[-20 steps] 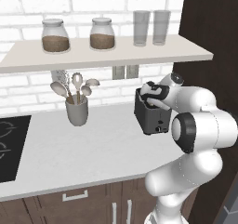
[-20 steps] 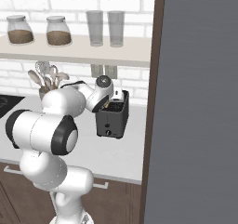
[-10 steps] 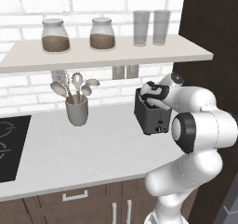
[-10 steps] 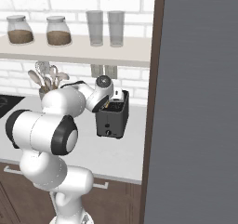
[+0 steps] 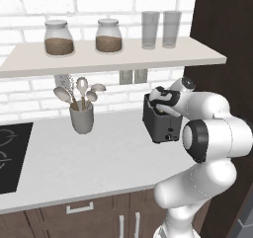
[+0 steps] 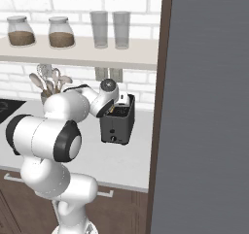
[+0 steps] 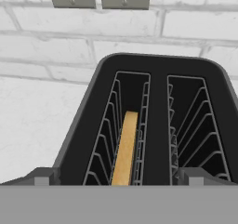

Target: Start the toaster. Once the lever pops up, take the bread to the plate on the dining counter.

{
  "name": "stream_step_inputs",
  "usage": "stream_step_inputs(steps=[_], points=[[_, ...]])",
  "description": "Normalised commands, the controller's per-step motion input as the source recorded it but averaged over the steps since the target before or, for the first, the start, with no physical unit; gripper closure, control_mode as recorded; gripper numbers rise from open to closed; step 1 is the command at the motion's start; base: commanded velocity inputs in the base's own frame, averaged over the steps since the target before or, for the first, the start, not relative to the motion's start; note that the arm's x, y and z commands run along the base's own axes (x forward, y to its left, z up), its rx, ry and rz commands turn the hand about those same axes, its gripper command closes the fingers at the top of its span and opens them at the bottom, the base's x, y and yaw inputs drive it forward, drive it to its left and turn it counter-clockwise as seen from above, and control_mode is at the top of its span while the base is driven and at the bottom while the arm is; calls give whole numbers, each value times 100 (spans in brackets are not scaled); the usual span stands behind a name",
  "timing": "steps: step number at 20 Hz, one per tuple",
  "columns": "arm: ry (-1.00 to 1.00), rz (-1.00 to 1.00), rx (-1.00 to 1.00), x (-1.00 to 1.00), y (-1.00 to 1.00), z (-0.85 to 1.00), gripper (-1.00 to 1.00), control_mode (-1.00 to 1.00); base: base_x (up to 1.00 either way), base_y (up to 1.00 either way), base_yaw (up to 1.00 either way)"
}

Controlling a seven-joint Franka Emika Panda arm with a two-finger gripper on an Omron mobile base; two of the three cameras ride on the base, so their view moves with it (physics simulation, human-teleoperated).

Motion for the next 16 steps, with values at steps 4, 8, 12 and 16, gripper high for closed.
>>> stream_step_inputs(steps=[4, 8, 12, 16], points=[[0, 0, 0, 0, 0, 0, -100, -100, 0, 0, 0], [0, 0, 0, 0, 0, 0, -100, -100, 0, 0, 0], [0, 0, 0, 0, 0, 0, -100, -100, 0, 0, 0], [0, 0, 0, 0, 0, 0, -100, -100, 0, 0, 0]])
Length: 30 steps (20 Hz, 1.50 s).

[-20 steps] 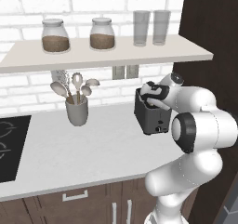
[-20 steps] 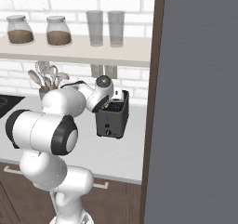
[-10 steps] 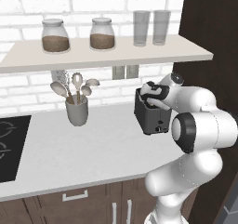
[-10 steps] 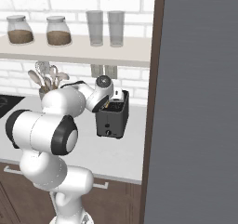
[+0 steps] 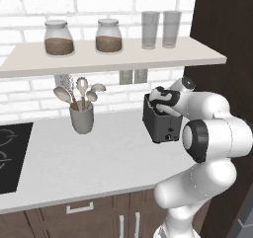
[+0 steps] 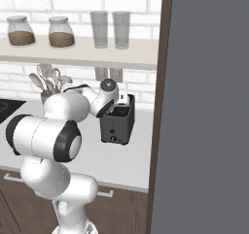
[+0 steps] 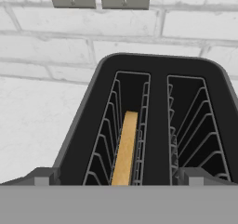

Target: Start the toaster. Once the lever pops up, take the bread to the plate on the dining counter.

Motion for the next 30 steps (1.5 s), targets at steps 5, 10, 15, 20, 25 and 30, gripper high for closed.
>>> stream_step_inputs(steps=[5, 10, 15, 20, 25, 30], points=[[0, 0, 0, 0, 0, 0, -100, -100, 0, 0, 0], [0, 0, 0, 0, 0, 0, -100, -100, 0, 0, 0], [0, 0, 0, 0, 0, 0, -100, -100, 0, 0, 0], [0, 0, 0, 0, 0, 0, -100, -100, 0, 0, 0], [0, 0, 0, 0, 0, 0, -100, -100, 0, 0, 0], [0, 0, 0, 0, 0, 0, -100, -100, 0, 0, 0]])
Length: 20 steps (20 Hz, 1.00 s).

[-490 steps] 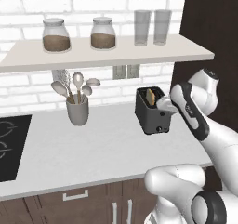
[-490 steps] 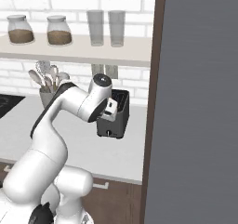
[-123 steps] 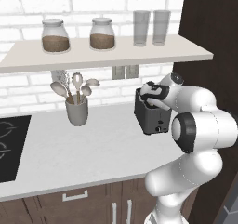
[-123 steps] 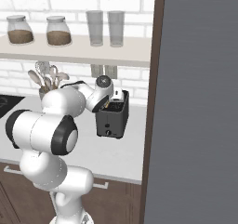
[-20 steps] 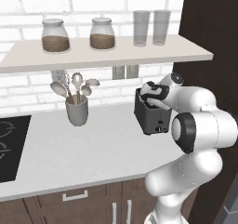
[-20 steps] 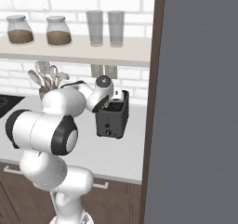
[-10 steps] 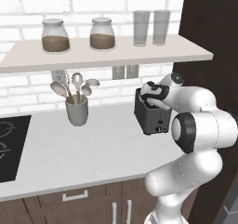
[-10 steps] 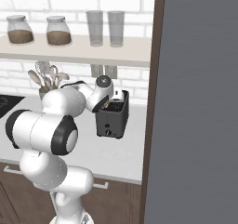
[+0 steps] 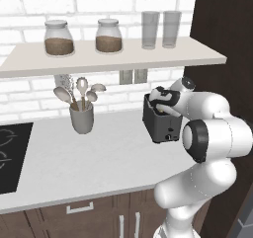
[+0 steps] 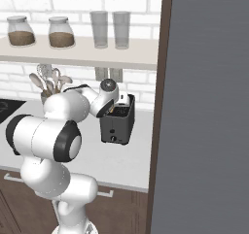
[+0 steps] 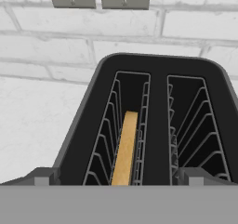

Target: Start the toaster. Once the lever pops up, take the bread to the plate on the dining counter.

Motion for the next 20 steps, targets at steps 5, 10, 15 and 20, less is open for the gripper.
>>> stream_step_inputs(steps=[5, 10, 15, 20], points=[[0, 0, 0, 0, 0, 0, -100, -100, 0, 0, 0], [0, 0, 0, 0, 0, 0, -100, -100, 0, 0, 0], [0, 0, 0, 0, 0, 0, -100, -100, 0, 0, 0], [0, 0, 0, 0, 0, 0, -100, -100, 0, 0, 0]])
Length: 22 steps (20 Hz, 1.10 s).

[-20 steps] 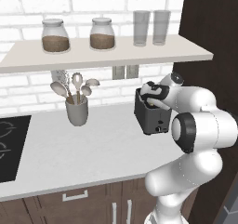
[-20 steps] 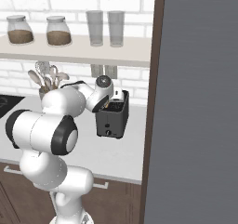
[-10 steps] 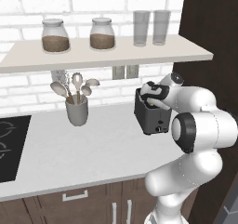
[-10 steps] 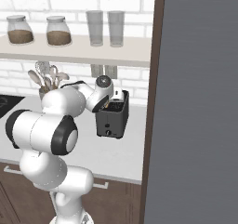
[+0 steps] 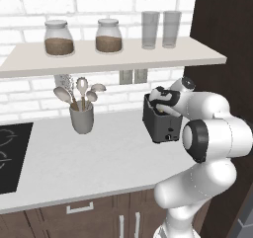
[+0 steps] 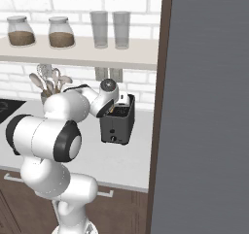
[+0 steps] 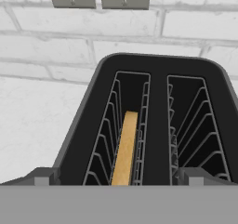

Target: Start the toaster. Once the lever pops up, take the bread to the plate on the dining counter.

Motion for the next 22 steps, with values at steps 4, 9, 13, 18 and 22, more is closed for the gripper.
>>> stream_step_inputs(steps=[4, 9, 13, 18, 22], points=[[0, 0, 0, 0, 0, 0, -100, -100, 0, 0, 0], [0, 0, 0, 0, 0, 0, -100, -100, 0, 0, 0], [0, 0, 0, 0, 0, 0, -100, -100, 0, 0, 0], [0, 0, 0, 0, 0, 0, -100, -100, 0, 0, 0], [0, 0, 0, 0, 0, 0, -100, -100, 0, 0, 0]])
